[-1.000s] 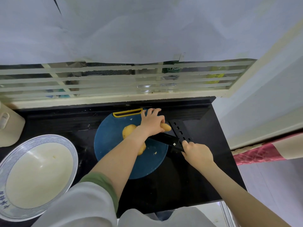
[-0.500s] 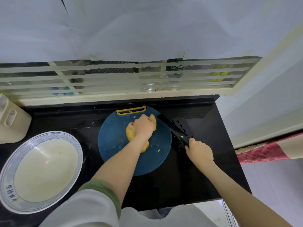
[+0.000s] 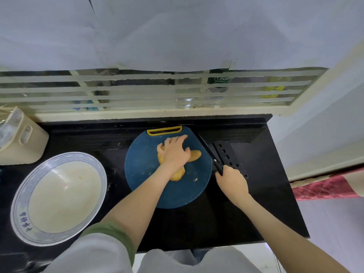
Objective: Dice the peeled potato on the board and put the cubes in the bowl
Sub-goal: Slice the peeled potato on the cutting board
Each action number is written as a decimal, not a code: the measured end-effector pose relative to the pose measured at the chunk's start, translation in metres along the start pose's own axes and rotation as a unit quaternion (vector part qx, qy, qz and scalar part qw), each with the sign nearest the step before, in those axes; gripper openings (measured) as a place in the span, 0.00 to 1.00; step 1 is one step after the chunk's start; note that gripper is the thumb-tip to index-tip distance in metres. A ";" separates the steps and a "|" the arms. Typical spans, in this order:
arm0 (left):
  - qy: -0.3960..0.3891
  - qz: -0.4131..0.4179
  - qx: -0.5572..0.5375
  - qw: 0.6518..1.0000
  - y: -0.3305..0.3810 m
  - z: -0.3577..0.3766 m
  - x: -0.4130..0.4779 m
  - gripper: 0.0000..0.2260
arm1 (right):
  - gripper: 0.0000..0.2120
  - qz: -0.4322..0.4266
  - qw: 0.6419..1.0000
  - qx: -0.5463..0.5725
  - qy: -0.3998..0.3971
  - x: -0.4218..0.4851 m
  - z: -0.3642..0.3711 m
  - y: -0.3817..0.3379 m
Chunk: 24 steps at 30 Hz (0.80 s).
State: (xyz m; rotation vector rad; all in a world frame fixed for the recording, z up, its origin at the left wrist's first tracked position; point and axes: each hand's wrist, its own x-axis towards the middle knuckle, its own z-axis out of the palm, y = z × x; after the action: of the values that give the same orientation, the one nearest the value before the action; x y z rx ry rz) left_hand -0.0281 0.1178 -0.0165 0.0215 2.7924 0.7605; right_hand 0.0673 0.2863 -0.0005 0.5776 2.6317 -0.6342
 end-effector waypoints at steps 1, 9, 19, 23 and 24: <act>0.000 -0.007 0.001 1.000 -0.007 -0.004 -0.003 0.25 | 0.12 0.002 1.000 0.025 -0.007 0.000 0.001 -0.003; -0.106 0.028 0.059 0.992 -0.068 -0.021 -0.029 0.55 | 0.10 0.021 0.989 0.134 -0.056 -0.004 0.016 -0.022; -0.058 0.055 0.128 0.989 -0.064 -0.007 -0.030 0.60 | 0.13 0.027 0.959 0.269 -0.086 -0.016 0.030 -0.062; -0.047 -0.061 -0.026 0.997 -0.070 -0.013 -0.037 0.54 | 0.14 0.026 0.954 0.281 -0.099 -0.023 0.033 -0.069; -0.021 -0.112 -0.057 0.992 -0.071 -0.015 -0.039 0.47 | 0.14 0.027 0.954 0.280 -0.099 -0.023 0.034 -0.069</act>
State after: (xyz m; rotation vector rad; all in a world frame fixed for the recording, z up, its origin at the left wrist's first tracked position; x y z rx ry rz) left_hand 0.0091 0.0457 -0.0303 -0.2881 2.6474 0.8497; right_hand 0.0634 0.2060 0.0050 0.6926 2.2269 -1.3619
